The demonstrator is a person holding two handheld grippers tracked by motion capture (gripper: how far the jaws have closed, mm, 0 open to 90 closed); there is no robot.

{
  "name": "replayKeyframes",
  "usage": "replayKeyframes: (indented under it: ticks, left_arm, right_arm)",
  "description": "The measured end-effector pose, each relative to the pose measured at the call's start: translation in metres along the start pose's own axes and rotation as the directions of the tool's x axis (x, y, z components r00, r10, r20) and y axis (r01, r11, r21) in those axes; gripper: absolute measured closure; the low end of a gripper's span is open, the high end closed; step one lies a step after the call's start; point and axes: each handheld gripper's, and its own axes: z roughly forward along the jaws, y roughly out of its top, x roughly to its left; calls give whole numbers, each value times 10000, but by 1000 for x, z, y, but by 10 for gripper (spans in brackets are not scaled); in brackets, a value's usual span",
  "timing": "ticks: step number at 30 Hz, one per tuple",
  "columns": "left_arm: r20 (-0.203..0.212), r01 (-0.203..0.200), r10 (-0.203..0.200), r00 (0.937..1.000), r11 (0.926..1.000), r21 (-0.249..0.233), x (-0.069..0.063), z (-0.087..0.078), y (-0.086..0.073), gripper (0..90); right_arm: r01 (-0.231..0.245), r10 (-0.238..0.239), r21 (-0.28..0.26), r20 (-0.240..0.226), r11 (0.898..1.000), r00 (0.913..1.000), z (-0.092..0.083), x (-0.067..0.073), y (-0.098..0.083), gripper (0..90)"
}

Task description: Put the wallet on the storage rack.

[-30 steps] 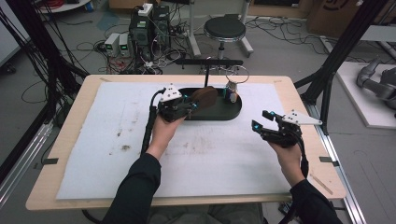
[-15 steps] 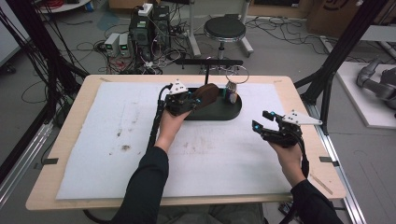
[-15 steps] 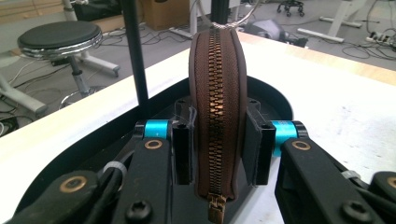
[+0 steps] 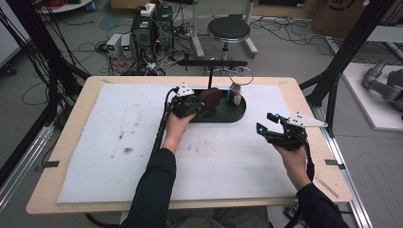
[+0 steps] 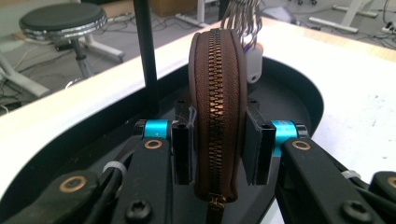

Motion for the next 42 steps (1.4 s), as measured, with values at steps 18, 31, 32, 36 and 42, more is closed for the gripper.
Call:
replayKeyframes:
  ticks: [18, 31, 32, 36, 42]
  left_arm:
    - [97, -37, 34, 9999, 9995, 318, -1, 13, -10, 665]
    - [-1183, -379, 509, 9917, 9933, 1090, -7, 0, 0, 369]
    - [-1282, -434, 576, 9901, 9929, 1108, -8, -4, 2, 369]
    - [-1244, -335, 453, 9912, 9949, 953, -12, -23, 11, 339]
    - [-1038, -438, 459, 9935, 9988, 219, -23, -61, 14, 346]
  right_arm:
    - [0, 0, 12, 11, 10000, 10000, -1, -1, -3, 360]
    - [80, -79, 129, -97, 9999, 9999, 3, -1, -7, 360]
    - [98, -97, 131, -72, 9999, 9999, 3, -2, -7, 360]
    - [100, -100, 144, -19, 9998, 9999, 3, -4, -11, 360]
    - [-142, 141, 107, 105, 9998, 9998, 0, -10, -13, 359]
